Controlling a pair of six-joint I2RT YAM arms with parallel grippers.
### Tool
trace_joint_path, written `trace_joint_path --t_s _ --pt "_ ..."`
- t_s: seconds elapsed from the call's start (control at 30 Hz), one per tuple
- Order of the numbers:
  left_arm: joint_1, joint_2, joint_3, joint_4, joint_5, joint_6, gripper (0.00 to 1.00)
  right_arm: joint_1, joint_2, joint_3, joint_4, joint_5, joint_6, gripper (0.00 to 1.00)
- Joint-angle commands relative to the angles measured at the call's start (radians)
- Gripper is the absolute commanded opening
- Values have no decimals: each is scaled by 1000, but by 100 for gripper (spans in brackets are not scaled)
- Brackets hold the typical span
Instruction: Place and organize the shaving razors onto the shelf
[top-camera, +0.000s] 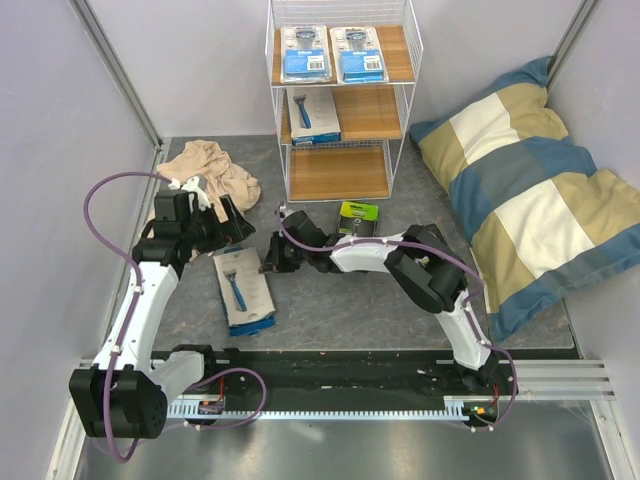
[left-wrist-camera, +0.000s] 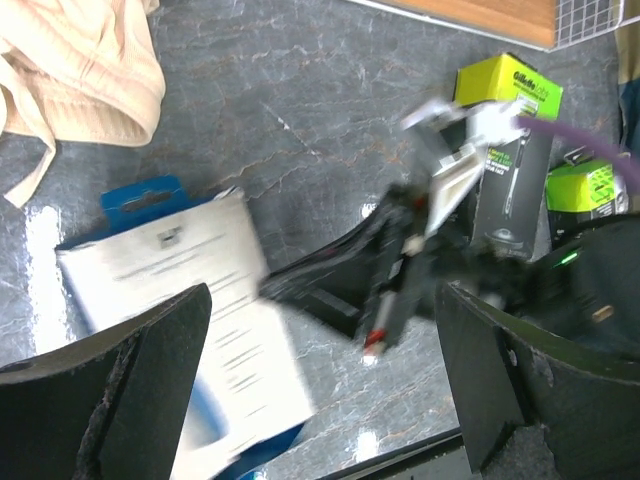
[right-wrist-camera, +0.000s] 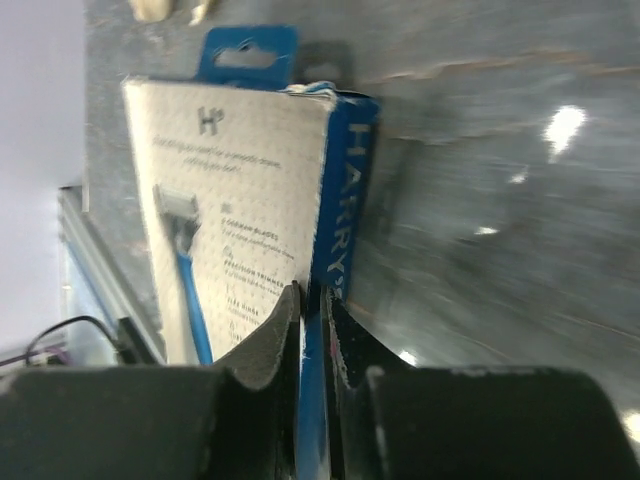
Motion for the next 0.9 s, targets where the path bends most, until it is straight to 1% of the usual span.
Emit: trace_joint_path --t_s 0.0,0.13,0.37,0.53,0.7,0.73,0.83,0.87 --pt "6 -11 -27 0 5 31 100 -73 -46 -107 -226 109 -163 11" --pt "6 6 -61 11 32 4 99 -104 -101 -179 -262 95 -206 11" --pt "5 33 -142 33 55 -72 93 -113 -207 -315 -276 93 -230 11" --pt "2 44 -165 46 78 -99 92 -113 -226 -339 -272 90 -231 12" --pt "-14 43 -173 104 150 -134 92 -113 -255 -323 -282 87 -232 12" --pt "-21 41 -168 112 153 -142 92 -113 -264 -317 -286 87 -232 12" --pt "-89 50 -136 129 135 -154 92 -113 -285 -294 -305 79 -235 12" --pt "-139 65 -124 128 98 -158 92 -113 -292 -287 -306 78 -235 12"
